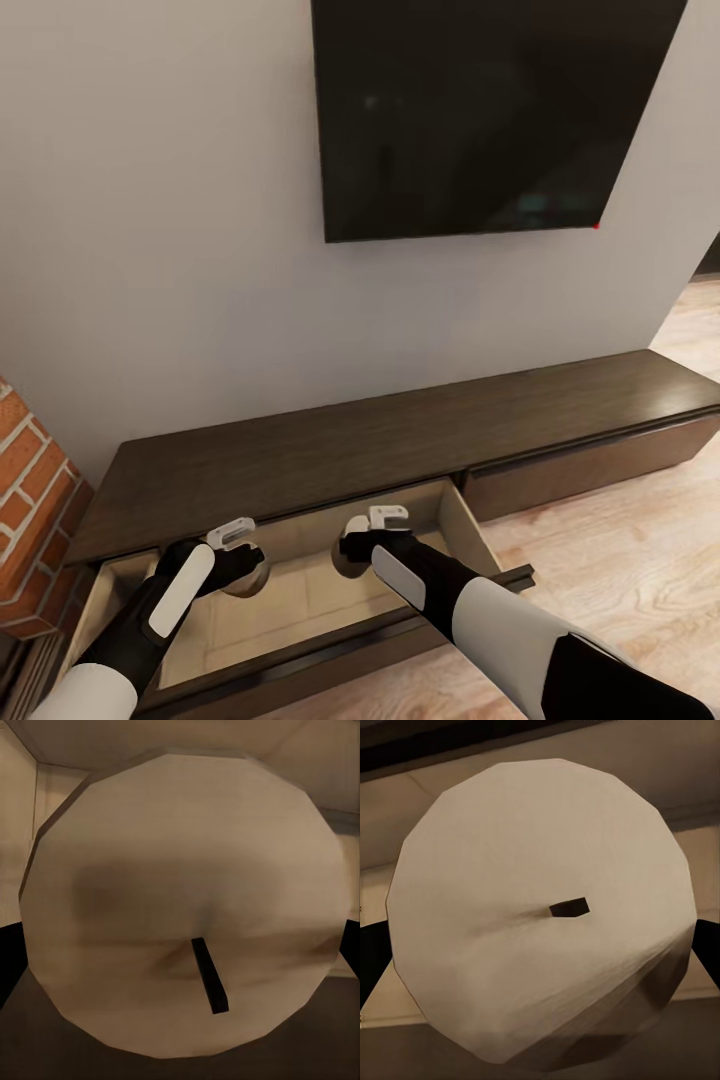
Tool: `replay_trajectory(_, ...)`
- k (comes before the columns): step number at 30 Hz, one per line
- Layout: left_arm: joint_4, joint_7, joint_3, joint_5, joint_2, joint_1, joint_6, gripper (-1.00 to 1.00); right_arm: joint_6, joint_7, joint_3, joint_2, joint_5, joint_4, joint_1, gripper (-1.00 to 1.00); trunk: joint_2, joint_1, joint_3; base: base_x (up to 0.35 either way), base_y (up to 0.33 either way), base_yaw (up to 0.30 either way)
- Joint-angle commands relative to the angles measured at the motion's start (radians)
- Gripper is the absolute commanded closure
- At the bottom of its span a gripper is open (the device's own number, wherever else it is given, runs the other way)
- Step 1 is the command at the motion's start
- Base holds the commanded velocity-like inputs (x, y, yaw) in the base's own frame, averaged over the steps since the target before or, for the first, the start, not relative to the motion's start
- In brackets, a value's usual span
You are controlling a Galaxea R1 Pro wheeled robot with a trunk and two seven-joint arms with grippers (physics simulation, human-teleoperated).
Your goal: Place each of the two pumpkins and all three candles from the living room inside a cabinet in the living room (use any cabinet), then make sure every cabinet is closed, and position the cauldron so it is next to a table in the living room.
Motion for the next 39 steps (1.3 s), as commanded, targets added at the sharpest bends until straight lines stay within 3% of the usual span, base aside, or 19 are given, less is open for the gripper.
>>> replay_trajectory(1,-0.001,0.011,-0.004,0.007,0.001,-0.001,0.001,1.00,0.002,-0.008,0.007,0.000,-0.006,-0.002,-0.001,1.00,0.000,0.000,-0.001,-0.002,0.127,0.000)
replay_trajectory(16,-0.002,0.013,-0.001,0.006,0.004,-0.001,0.000,1.00,0.002,-0.008,0.009,0.002,-0.001,-0.002,-0.002,1.00,0.000,0.000,-0.001,0.028,0.013,0.000)
replay_trajectory(23,-0.002,0.015,0.020,0.005,0.004,-0.001,0.000,1.00,-0.001,-0.008,0.010,0.002,0.000,-0.002,-0.001,1.00,0.000,0.000,-0.001,0.001,0.000,0.000)
replay_trajectory(29,-0.001,0.022,0.025,0.002,0.004,-0.001,0.000,1.00,-0.076,-0.007,0.011,0.002,-0.002,-0.002,-0.002,1.00,-0.042,0.023,-0.020,0.000,0.000,0.000)
replay_trajectory(37,0.005,0.027,0.025,-0.003,0.003,-0.001,-0.001,1.00,-0.084,-0.003,0.013,0.002,-0.003,-0.003,0.000,1.00,-0.098,0.054,-0.045,0.000,0.000,0.000)
replay_trajectory(39,0.005,0.027,0.025,-0.003,0.003,-0.001,-0.001,1.00,-0.084,-0.002,0.034,0.002,-0.003,-0.003,0.000,1.00,-0.112,0.061,-0.051,0.000,0.000,0.000)
